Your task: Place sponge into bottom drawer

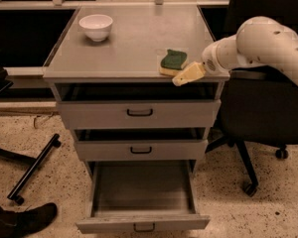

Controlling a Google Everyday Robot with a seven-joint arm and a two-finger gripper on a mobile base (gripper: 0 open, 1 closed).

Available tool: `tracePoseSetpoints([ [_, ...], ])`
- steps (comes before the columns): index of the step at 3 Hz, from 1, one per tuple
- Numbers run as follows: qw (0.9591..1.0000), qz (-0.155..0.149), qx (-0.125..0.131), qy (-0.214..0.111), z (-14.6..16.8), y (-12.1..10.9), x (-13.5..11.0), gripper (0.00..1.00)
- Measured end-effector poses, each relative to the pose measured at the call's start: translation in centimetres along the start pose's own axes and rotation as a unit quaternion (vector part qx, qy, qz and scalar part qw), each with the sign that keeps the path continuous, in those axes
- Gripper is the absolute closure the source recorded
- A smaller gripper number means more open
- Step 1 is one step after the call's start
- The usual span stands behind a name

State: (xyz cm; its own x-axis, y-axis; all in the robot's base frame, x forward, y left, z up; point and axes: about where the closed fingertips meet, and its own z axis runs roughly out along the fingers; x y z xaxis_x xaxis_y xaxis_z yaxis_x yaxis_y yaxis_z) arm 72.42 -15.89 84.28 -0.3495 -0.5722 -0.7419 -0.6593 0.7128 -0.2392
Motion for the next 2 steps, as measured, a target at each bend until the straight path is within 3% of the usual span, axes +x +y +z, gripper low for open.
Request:
tracePoseSetpoints([
  [1, 0.9978, 0.058, 0.026, -0.020, 2.16, -1.24, 0.50, 0.00],
  [2, 0.9944, 0.086, 0.040, -0.047, 3.15, -1.78, 0.02, 0.00],
])
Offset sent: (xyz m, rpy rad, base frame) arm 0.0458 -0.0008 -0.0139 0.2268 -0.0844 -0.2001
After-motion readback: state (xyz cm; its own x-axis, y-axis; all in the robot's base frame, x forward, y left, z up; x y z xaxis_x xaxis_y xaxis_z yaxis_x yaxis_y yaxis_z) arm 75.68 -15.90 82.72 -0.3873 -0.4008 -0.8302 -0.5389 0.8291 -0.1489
